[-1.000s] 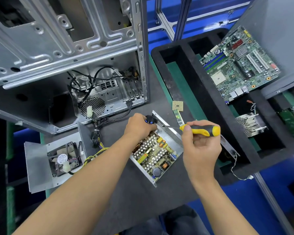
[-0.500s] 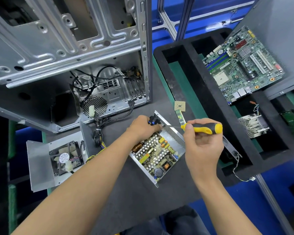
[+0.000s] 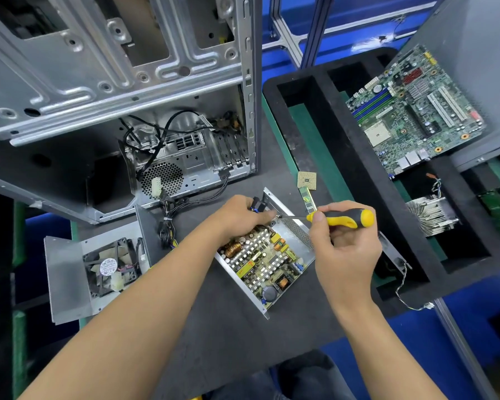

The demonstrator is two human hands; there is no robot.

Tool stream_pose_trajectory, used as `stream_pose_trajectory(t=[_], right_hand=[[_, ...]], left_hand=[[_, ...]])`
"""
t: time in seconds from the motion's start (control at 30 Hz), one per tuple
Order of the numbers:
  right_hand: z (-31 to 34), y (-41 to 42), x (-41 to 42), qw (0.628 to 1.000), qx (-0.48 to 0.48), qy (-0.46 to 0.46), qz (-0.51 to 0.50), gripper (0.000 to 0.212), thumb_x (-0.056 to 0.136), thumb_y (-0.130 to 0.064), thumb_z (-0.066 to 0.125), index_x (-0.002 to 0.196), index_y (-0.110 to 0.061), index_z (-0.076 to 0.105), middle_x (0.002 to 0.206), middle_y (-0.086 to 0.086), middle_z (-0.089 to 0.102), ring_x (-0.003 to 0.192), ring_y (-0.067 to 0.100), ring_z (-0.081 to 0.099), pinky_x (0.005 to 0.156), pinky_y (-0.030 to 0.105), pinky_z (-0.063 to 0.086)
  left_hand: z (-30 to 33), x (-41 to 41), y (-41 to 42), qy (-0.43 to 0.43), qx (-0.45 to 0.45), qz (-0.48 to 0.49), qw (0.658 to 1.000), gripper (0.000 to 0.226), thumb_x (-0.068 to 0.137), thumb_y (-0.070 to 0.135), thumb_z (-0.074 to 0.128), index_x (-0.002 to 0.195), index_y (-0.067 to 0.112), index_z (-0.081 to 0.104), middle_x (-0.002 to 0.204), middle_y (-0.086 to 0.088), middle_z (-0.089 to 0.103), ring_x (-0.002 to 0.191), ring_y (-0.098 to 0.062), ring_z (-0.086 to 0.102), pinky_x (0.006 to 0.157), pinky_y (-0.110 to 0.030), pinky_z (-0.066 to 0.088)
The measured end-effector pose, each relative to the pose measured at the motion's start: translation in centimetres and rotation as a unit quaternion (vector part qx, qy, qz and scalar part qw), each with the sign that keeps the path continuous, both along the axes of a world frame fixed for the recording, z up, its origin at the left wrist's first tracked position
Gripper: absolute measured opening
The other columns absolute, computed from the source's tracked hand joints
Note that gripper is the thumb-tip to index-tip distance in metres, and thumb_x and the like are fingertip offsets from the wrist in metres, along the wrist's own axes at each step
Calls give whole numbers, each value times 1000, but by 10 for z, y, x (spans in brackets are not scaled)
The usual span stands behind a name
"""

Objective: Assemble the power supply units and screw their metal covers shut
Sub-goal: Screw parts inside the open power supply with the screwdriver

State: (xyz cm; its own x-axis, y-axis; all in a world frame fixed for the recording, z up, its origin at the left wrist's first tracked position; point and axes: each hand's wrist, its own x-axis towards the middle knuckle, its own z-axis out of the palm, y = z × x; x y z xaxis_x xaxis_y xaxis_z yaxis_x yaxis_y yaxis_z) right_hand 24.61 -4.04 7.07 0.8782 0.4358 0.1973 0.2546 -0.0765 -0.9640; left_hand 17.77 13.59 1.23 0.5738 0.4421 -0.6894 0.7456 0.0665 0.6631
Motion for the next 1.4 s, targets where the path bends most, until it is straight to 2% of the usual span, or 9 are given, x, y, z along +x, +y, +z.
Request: stream_pose_trajectory(t=[0.17,0.27,0.4,0.53,0.6,0.73,0.93,1.1,1.4], right_hand=[[1,0,1,1000,18,13,-11,20,85,-25,65,93,-41,57,86,-4,67,73,21,65,67,32,54],[1,-1,1,1000,13,-3,-8,21,85,-26,65,93,-43,56,86,-7,67,72,21,66,66,32,54],[-1,0,0,1000,9,-3,3,23,85,-26,66,95,-45,57,88,2,67,73,29,65,68,42,55],[-5,-1,0,1000,10,-21,14,26,85,-25,66,97,-46,57,88,5,65,74,31,65,68,46,56],[-7,-1,0,999,4,-38,19,27,85,-23,66,97,-46,55,88,3,64,73,30,64,66,47,55],[-15,0,2,992,-38,-114,37,19,87,-21,65,97,-33,56,87,-10,59,72,19,62,65,34,53],[-22,5,3,989,-66,-117,58,20,85,-20,69,98,-28,55,85,-10,59,72,16,61,65,20,49],[-22,7,7,984,-88,-133,84,21,85,-14,71,97,-22,56,85,-7,59,72,10,58,67,10,44],[-24,7,8,980,-107,-138,97,27,84,-9,74,95,-24,56,84,-7,59,71,10,60,67,9,44]], left_hand=[[0,0,4,6,-29,-13,999,44,83,43,78,103,5,69,103,-13,74,86,-23,66,89,-40,50],[-2,1,2,7,8,-25,1000,48,85,50,72,101,5,70,90,-12,74,70,-16,60,71,-32,45],[-3,2,-3,21,68,-28,997,33,89,46,70,80,14,67,57,6,51,49,-12,46,55,-27,37],[-2,7,-7,56,137,-55,987,41,89,49,68,95,8,69,75,-3,58,73,-26,52,85,-45,48],[-2,9,-7,76,169,-64,981,38,90,50,67,88,12,64,80,-3,59,85,-28,56,91,-47,45],[-2,13,-10,106,242,-68,962,34,90,50,66,79,20,53,77,3,52,90,-24,48,83,-39,32],[-5,15,-6,112,265,-80,955,36,88,44,69,68,23,48,73,3,50,83,-25,47,79,-39,27],[0,19,0,109,261,-110,953,28,83,39,73,78,16,58,77,1,55,84,-25,55,80,-40,28],[-2,16,-4,102,274,-100,951,31,83,39,73,72,19,52,74,1,50,79,-25,50,80,-39,30]])
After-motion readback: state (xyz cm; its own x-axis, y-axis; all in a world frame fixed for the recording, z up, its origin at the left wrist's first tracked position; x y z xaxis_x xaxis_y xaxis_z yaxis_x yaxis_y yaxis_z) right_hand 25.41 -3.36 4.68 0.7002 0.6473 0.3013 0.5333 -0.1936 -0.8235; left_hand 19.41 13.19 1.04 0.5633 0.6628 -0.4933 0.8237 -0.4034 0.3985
